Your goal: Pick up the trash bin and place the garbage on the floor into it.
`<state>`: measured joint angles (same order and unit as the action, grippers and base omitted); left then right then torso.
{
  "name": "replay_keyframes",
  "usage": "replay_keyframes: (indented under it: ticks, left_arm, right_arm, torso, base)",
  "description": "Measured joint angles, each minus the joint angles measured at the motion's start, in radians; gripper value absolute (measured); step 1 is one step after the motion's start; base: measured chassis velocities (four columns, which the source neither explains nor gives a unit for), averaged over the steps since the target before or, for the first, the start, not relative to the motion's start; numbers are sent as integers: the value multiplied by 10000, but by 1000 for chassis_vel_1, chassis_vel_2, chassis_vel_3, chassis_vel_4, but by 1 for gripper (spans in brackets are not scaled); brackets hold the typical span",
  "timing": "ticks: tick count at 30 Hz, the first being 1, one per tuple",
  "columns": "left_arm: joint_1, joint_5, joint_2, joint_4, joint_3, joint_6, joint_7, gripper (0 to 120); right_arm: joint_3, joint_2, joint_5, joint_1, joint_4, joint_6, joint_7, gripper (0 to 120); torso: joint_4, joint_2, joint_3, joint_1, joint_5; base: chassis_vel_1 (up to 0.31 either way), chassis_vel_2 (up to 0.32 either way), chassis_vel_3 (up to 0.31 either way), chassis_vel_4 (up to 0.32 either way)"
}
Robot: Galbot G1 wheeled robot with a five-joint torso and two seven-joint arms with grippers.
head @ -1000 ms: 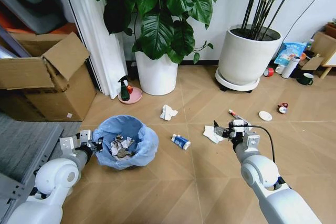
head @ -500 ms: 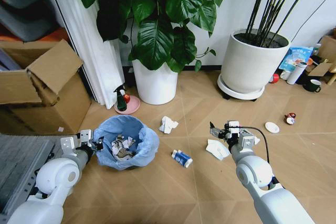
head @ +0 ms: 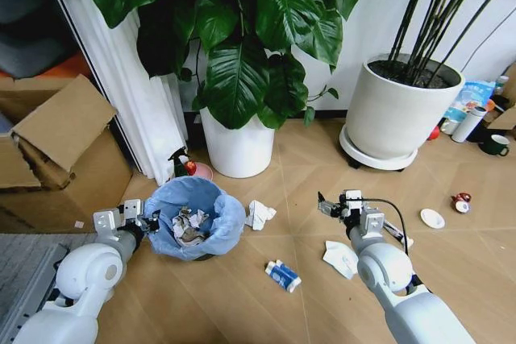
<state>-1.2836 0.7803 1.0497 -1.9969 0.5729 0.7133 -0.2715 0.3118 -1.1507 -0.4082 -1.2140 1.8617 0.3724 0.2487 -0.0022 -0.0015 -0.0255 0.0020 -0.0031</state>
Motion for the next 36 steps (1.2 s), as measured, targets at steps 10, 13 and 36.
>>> replay_keyframes:
  ticks: [10,13,36]
  left_arm:
    - [-69,-33,23,-11,-23,0,-8,0]
    - [-71,-56,20,13,-44,0,-3,0]
    - [-51,-144,81,169,-121,-9,-9,0]
  right_arm:
    - [-1892,1395,83,808,-1341,-611,-2110,100]
    - [-2511,1852,3,1091,-1692,-640,-3375,100]
    - [-5110,1180,1468,2486,-5093,-545,-6380,100]
  torso:
    - [1,0,1,-2,2]
    - [-3,0,1,-2,-1]
    - [-1,0,1,-2,0]
  base:
    - [-4,5,11,0]
    - [0,0,0,0]
    - [0,0,0,0]
